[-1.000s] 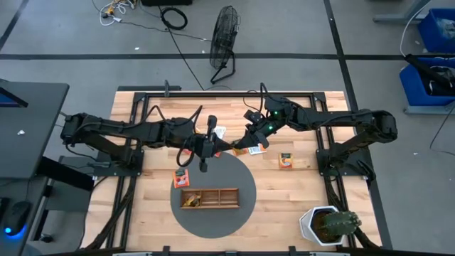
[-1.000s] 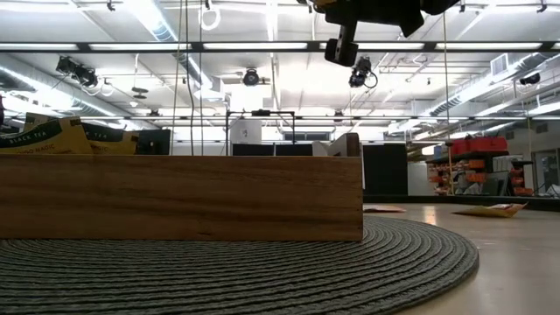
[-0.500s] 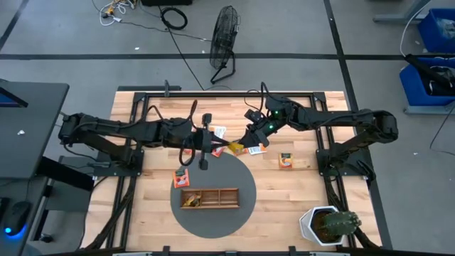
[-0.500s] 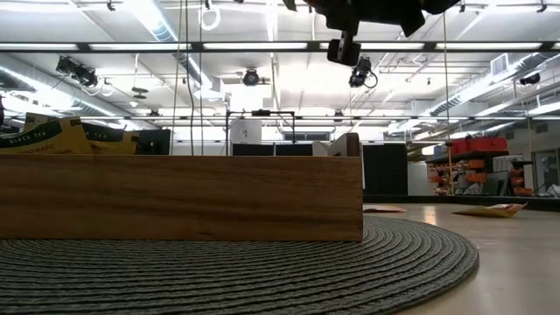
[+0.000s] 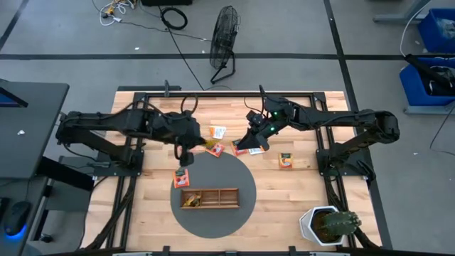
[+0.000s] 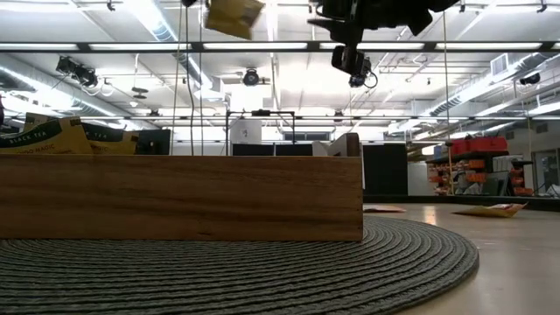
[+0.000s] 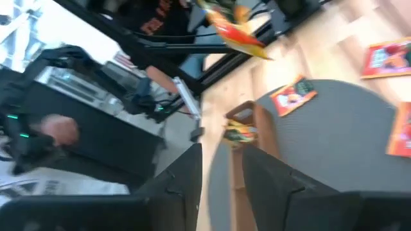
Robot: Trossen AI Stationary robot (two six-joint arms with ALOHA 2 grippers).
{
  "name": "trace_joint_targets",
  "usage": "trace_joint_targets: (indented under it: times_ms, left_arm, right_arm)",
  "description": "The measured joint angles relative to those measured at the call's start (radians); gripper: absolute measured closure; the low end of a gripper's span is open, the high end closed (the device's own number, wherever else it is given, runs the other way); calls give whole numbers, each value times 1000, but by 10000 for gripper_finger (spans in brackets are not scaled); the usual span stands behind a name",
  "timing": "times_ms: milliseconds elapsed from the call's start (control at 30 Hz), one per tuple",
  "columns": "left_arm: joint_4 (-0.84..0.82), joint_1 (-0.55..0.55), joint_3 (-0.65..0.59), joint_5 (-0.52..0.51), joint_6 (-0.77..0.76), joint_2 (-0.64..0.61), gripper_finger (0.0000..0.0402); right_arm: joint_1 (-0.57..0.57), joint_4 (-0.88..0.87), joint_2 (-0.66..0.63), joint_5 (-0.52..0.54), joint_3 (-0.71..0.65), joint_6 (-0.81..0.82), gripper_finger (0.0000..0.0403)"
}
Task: Pick & Place Tea
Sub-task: Put the yellow tea bag into the left section of the wooden organizer
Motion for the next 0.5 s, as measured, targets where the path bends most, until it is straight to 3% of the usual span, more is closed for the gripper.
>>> trace_joint_targets:
  times_ms: [233,500]
  left_arm:
    - [-300,-11,112,95,-263,1,399]
    - [-422,-95,108,171,-465,49,400]
  right_arm:
    - [12,-47,0,77,0,-86,287]
    - [16,-112,0,132,0,-123,289]
